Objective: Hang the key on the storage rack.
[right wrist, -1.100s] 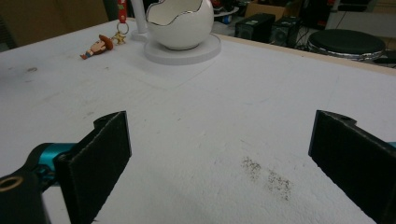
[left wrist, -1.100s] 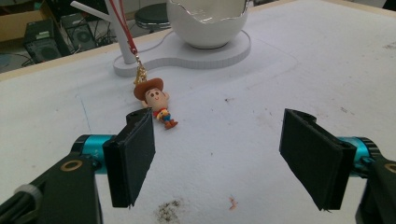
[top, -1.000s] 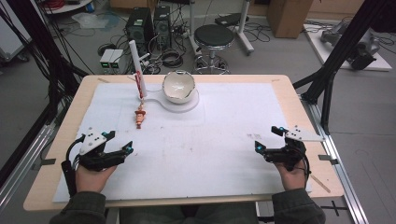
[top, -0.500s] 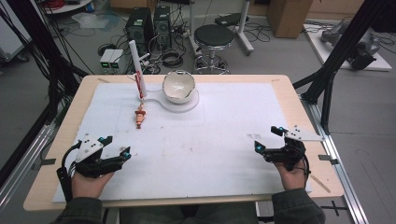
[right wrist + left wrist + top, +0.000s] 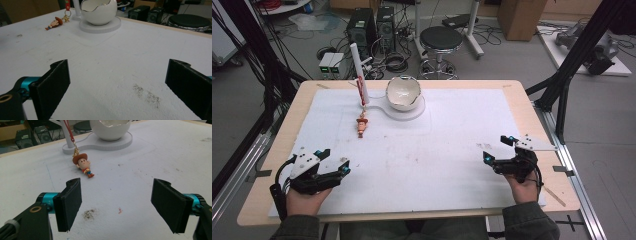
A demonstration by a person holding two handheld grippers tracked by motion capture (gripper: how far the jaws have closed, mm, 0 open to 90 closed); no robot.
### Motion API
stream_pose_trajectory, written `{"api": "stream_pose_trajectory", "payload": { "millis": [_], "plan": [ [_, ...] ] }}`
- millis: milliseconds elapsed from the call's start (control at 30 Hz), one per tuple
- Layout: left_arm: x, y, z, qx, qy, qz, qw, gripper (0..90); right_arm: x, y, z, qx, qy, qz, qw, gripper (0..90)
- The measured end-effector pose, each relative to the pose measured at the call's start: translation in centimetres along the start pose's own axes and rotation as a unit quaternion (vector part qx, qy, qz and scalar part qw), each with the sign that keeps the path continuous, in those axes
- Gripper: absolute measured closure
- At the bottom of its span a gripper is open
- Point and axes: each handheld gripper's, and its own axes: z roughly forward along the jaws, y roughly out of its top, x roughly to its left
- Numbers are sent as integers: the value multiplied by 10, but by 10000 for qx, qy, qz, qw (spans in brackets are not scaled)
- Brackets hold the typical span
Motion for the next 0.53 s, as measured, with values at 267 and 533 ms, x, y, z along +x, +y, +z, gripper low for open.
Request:
{"api": "stream_pose_trajectory", "payload": {
  "millis": [267, 533],
  "plan": [
    [-4, 0, 5, 32, -62, 90, 9999, 251, 1, 0, 3, 71, 29, -2, 10000, 50],
    [-3, -1, 6, 41, -87, 109, 9999, 249, 1, 0, 5, 86, 21, -28, 10000, 51]
  ]
}}
